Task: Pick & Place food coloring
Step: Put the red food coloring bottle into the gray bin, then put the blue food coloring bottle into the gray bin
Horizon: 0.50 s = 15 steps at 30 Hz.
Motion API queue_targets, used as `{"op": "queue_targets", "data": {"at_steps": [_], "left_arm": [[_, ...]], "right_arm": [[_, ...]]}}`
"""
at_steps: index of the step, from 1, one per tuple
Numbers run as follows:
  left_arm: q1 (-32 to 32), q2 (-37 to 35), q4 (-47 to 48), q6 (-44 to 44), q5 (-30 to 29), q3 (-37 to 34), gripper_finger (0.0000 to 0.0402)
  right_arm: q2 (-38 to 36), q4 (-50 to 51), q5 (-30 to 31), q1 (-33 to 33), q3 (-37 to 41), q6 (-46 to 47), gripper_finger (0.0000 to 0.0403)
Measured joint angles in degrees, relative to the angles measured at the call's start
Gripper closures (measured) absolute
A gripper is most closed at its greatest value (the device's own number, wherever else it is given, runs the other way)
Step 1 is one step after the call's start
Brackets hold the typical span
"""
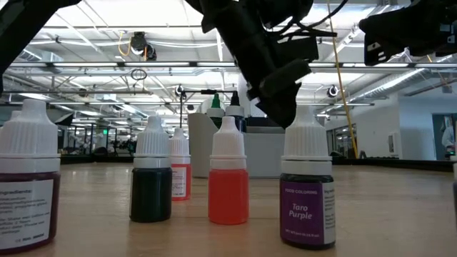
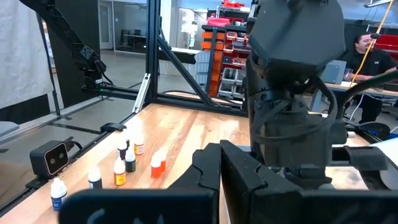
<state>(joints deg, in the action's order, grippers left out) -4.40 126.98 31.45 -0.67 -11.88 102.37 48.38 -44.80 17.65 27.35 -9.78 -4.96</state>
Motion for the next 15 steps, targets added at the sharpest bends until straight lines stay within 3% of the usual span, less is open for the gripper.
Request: {"op": "queue_targets", "data": {"at_steps": [5,15], "left_arm": [[0.00,0.00,0.01,3.10,-0.04,0.00,0.0319],[0.00,0.00,0.17,3.56,1.40,0.00,0.0251]], "right_arm": [[0.02,-0.31,0.01,0.01,0.00,-0.24,0.0401],[0.02,-0.92,0.00,0.02,0.00,-0.69,0.0401]]}}
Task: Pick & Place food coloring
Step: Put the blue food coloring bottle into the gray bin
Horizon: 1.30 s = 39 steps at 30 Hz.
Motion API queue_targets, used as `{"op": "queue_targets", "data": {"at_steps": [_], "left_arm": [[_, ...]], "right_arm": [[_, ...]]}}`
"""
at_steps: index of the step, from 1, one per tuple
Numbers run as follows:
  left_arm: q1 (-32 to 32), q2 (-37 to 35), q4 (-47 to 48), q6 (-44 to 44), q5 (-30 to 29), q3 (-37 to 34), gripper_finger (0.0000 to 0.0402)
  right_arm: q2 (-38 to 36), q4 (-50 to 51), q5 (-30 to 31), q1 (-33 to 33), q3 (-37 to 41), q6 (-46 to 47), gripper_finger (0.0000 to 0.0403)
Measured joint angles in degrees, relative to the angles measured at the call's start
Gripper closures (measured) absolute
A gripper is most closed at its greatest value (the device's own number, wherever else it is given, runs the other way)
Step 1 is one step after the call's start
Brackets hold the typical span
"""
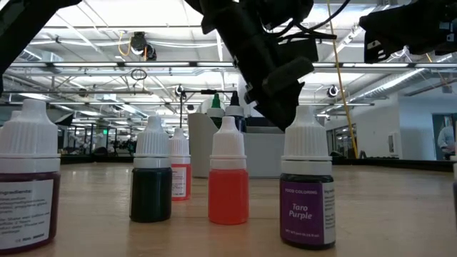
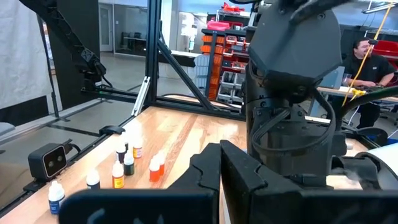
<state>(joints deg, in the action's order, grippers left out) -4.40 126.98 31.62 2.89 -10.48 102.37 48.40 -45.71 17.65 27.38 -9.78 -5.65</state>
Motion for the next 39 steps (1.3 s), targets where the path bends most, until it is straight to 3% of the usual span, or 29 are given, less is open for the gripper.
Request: {"op": "queue_targets", "data": {"at_steps": [7,11,15,19,23,27,30,32,34,39], "left_arm": [[-0.93,-7.15,6.64,-2.28,-0.97,3.88,0.0235],[-3.72,-15.09,19.51,1.80,-1.88,9.82,0.0243],[-9.23,-24.76,34.95,9.84,-10.90,9.22,0.0299],[-16.82,-35.79,36.22,20.57,-16.38,-3.57,0.0381],[-25.72,-47.96,22.24,29.86,-19.31,-26.88,0.0389],[-32.12,-57.28,-9.01,26.34,-20.04,-54.19,0.0395],[-31.56,-59.56,-38.41,18.82,-20.62,-70.89,0.0397],[-28.93,-59.48,-52.33,15.53,-20.50,-78.47,0.0397],[-25.85,-59.54,-59.56,14.05,-20.48,-83.78,0.0398],[-17.54,-60.43,-70.70,10.66,-13.93,-91.38,0.0399]], "right_arm": [[-0.02,-1.65,0.00,-0.01,0.00,-0.12,0.0401],[-0.02,-1.80,-0.06,0.10,0.00,-1.04,0.0401],[-0.02,-2.80,-4.38,0.11,0.00,-0.20,0.0401],[-0.01,-3.42,-8.97,0.13,0.00,-0.79,0.0401],[0.02,-3.93,-9.05,0.96,0.00,0.59,0.0401],[0.15,-3.94,-12.15,2.64,0.00,-4.94,0.0401],[0.61,-5.29,-13.40,3.55,-0.02,-8.75,0.0401],[0.71,-6.97,-13.27,3.88,-0.05,-9.26,0.0401],[0.69,-6.15,-12.59,3.88,-1.30,-9.66,0.0402],[1.01,8.05,-1.20,3.87,-7.76,-14.12,0.0402]]}}
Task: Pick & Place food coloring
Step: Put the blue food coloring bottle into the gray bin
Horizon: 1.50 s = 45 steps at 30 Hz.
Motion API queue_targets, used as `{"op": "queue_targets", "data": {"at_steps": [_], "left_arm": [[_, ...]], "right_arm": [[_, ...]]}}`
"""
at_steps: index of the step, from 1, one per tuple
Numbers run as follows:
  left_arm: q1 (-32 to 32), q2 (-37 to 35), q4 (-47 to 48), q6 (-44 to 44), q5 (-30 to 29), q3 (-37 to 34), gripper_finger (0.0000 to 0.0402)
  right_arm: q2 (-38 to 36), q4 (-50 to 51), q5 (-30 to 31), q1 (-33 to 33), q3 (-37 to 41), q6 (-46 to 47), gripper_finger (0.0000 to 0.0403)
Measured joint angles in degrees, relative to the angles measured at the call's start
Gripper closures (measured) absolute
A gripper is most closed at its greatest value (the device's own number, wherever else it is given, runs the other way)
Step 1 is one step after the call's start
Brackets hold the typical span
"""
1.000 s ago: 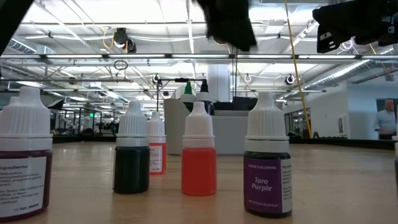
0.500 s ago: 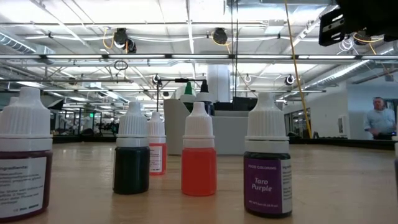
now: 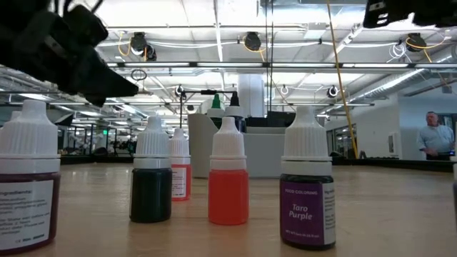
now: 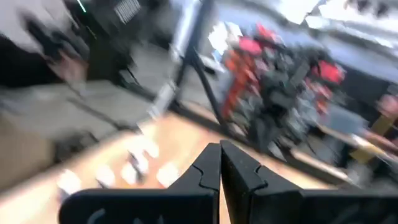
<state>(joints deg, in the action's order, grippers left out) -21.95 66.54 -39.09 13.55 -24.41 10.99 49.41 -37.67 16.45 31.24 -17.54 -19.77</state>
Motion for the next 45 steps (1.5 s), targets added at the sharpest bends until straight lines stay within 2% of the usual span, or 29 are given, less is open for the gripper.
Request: {"op": "queue_targets", "data": {"at_steps": [4,8,11,13,16,19,24,27,29,34,42,45], "left_arm": [[2.06,0.51,-10.12,-0.53,3.30,-2.85,0.0397],[1.83,1.02,-11.02,-3.18,2.93,-3.39,0.0395],[1.85,1.00,-11.81,-4.98,2.91,-3.37,0.0395],[1.85,1.01,-12.22,-6.63,2.76,-3.37,0.0395],[1.98,1.01,-12.20,-9.04,0.39,-3.37,0.0395],[2.52,0.94,-12.57,-9.91,-1.83,-3.37,0.0394],[3.33,0.94,-13.32,-8.79,-1.55,-3.33,0.0394],[3.68,0.94,-15.04,-8.96,-1.16,-3.33,0.0394],[4.06,0.94,-15.87,-10.12,-1.15,-3.33,0.0394],[4.32,0.94,-17.69,-12.21,-1.11,-3.33,0.0394],[4.30,0.94,-18.20,-13.64,-1.00,-3.33,0.0394],[4.30,0.94,-18.21,-13.47,-1.00,-3.33,0.0394]], "right_arm": [[1.52,13.83,6.07,0.00,-6.92,2.53,0.0402],[7.62,29.03,5.83,0.00,-15.12,5.50,0.0402],[14.50,33.46,5.39,0.06,-22.11,9.28,0.0403],[19.75,36.54,2.97,0.50,-27.32,11.57,0.0403],[29.02,43.10,1.49,2.07,-36.22,14.99,0.0403],[37.58,49.39,1.44,4.51,-45.86,18.41,0.0403],[50.51,59.28,3.61,9.27,-61.90,25.04,0.0403],[56.07,60.84,5.48,11.04,-67.76,28.52,0.0402],[58.24,58.84,5.56,11.72,-68.50,29.57,0.0395],[60.54,53.35,-1.74,12.11,-66.56,30.35,0.0350],[60.59,52.19,-1.75,12.00,-62.39,27.20,0.0238],[60.56,51.09,-2.96,11.75,-59.98,27.14,0.0211]]}}
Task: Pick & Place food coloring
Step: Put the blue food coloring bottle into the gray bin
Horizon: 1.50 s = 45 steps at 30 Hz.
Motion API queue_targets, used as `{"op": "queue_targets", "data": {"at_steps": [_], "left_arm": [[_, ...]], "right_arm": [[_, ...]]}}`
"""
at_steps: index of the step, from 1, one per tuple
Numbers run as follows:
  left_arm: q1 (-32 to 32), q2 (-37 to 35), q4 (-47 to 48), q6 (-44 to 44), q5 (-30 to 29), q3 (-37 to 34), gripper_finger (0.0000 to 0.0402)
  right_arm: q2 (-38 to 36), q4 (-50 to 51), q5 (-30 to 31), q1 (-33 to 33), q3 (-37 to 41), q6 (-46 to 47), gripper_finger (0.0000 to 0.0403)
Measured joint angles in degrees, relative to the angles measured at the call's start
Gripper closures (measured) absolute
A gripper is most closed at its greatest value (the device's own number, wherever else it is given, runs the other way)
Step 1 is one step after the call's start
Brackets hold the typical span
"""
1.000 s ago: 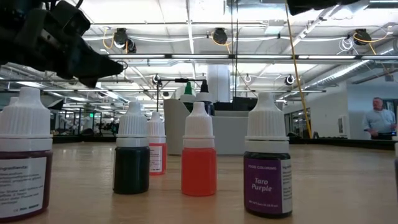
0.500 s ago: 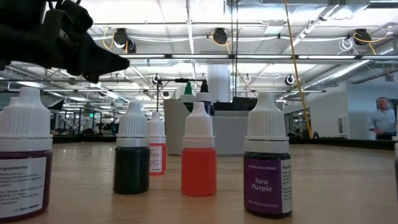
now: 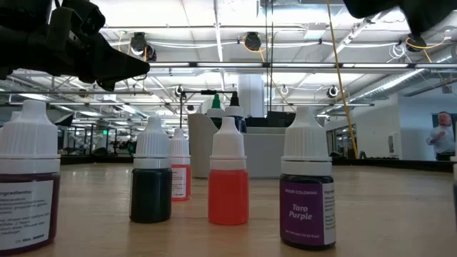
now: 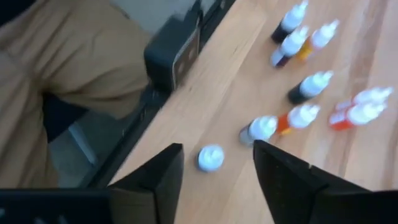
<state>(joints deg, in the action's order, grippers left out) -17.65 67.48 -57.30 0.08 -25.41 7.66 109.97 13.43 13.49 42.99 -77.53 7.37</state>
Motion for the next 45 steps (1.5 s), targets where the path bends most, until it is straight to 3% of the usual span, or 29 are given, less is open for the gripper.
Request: {"op": "queue_targets", "data": {"at_steps": [4,18,33,45], "left_arm": [[0.00,0.00,0.20,0.02,0.00,0.00,0.0394],[0.00,0.00,3.06,1.41,0.04,0.00,0.0394],[0.00,0.00,3.69,1.92,0.07,0.02,0.0394],[0.00,0.00,3.69,1.70,0.31,0.02,0.0394]], "right_arm": [[0.06,-7.76,-3.69,-1.04,3.12,0.91,0.0198],[0.01,-23.02,-3.08,-1.69,11.58,2.45,0.0224],[3.31,-27.70,-3.12,-1.67,12.36,4.03,0.0230],[3.56,-26.82,-3.08,-2.32,12.36,5.67,0.0275]]}}
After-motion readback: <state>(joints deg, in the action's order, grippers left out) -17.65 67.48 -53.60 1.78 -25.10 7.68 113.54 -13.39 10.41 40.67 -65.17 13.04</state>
